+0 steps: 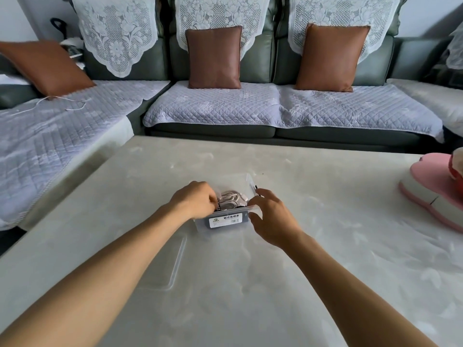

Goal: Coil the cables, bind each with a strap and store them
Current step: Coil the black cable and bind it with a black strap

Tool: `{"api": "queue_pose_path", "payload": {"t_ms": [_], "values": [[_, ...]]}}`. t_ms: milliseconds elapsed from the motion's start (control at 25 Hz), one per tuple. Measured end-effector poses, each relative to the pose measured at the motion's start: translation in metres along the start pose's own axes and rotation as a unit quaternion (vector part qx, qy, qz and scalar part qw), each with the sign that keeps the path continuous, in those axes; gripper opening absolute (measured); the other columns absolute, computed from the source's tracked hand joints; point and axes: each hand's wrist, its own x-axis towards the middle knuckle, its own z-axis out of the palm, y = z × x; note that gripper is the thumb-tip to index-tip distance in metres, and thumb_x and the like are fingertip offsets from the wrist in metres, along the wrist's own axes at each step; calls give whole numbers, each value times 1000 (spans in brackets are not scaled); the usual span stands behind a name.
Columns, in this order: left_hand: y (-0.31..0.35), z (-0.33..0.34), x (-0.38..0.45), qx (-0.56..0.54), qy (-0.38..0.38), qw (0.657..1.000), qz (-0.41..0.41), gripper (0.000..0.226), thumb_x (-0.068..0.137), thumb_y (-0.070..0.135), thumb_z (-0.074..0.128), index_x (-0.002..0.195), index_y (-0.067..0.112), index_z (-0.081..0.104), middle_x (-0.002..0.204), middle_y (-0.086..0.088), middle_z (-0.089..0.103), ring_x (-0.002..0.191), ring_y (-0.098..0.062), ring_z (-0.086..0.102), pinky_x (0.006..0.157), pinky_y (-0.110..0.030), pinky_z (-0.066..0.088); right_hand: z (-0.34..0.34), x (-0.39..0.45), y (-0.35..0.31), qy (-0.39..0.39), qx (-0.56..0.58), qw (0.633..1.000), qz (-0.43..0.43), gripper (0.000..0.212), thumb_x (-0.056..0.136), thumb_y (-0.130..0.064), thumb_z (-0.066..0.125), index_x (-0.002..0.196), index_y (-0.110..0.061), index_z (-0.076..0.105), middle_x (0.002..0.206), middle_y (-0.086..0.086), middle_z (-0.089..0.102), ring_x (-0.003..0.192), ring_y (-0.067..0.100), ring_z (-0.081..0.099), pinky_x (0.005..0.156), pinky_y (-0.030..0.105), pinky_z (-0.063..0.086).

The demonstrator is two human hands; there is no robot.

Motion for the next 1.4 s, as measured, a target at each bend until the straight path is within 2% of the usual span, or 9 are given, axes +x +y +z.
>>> {"api": "queue_pose_path", "payload": {"t_ms": [120,200,360,560,800,960,1160,1280,1400], "values": [[-26,-1,-35,-201,191,961,3,14,87,15,65,77,19,75,73,11,70,73,-11,65,66,-13,43,-8,-9,-12,35,-17,999,-26,34,89,-16,60,123,-17,61,131,2,57,124,25,47,98,32,41],[-52,3,-76,-224,237,945,-36,14,87,15,66,75,18,72,71,9,70,68,-6,63,63,-10,41,-6,-13,-29,-11,-60,997,-51,44,90,-21,60,134,-19,54,136,1,55,131,25,41,105,33,35],[-95,26,-140,-141,105,983,-47,12,84,11,67,82,20,74,84,8,73,81,-8,67,76,-23,49,21,-10,-59,-104,-152,982,-47,59,89,-23,57,145,-23,40,147,7,43,136,30,36,113,38,26],[-131,47,-178,-43,-4,999,-14,37,82,30,71,119,24,69,134,2,56,128,-15,50,107,-31,39,36,-31,-81,-63,-109,992,-13,54,80,4,49,129,-17,58,122,15,53,122,35,46,97,37,40],[-126,48,-193,23,179,979,91,8,86,8,66,85,13,60,92,-2,60,86,-27,61,63,-35,50,21,-77,-93,-74,-128,989,-5,41,76,2,47,108,-17,63,125,6,56,115,30,53,77,26,35],[-111,17,-213,-4,308,946,101,24,79,-11,63,90,8,53,93,-7,60,87,-19,54,58,-29,42,25,-102,-93,-73,-64,995,-35,41,78,-2,50,114,-18,62,121,8,57,115,31,54,84,31,44],[-68,-28,-229,-42,329,935,126,37,74,-20,52,98,8,53,88,-3,65,90,-14,64,67,-31,49,4,-114,-104,45,53,985,-156,71,89,-23,66,150,-23,30,145,2,40,125,17,41,94,34,44],[-29,-38,-226,-147,295,927,178,24,88,-12,51,98,9,57,85,3,67,81,-1,61,72,-17,48,-8,-118,-112,118,94,967,-205,35,91,-14,61,127,-15,60,107,1,65,92,8,57,77,25,45],[-9,-33,-213,-227,293,917,149,15,93,-5,53,95,8,60,78,5,69,72,-3,61,69,-19,48,-20,-124,-97,139,222,961,-84,21,94,-5,49,97,-13,67,69,-5,64,59,6,58,60,31,49]]}}
